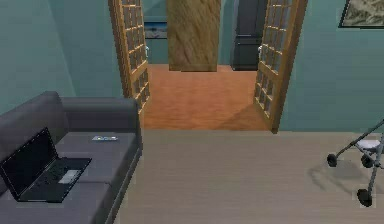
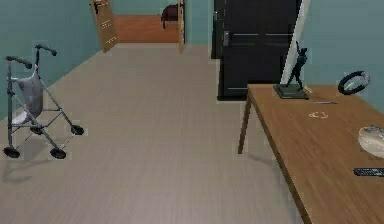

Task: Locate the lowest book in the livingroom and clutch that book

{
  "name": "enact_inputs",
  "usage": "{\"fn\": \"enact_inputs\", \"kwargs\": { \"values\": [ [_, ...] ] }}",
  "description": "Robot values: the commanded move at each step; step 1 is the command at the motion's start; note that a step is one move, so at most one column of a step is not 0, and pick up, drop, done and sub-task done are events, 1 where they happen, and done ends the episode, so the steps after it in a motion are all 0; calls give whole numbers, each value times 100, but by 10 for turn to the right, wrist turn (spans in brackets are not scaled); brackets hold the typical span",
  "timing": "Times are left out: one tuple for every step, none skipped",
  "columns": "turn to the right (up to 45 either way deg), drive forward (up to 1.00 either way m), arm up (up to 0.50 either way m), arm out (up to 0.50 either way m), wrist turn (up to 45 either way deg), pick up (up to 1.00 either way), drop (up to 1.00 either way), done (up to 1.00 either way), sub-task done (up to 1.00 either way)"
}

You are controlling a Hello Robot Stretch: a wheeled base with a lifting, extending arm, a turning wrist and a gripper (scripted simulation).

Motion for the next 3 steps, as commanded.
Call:
{"fn": "enact_inputs", "kwargs": {
  "values": [
    [0,15,0,0,0,0,0,0,0],
    [-450,0,0,0,0,0,0,0,0],
    [-450,0,0,0,0,0,0,0,0]
  ]
}}
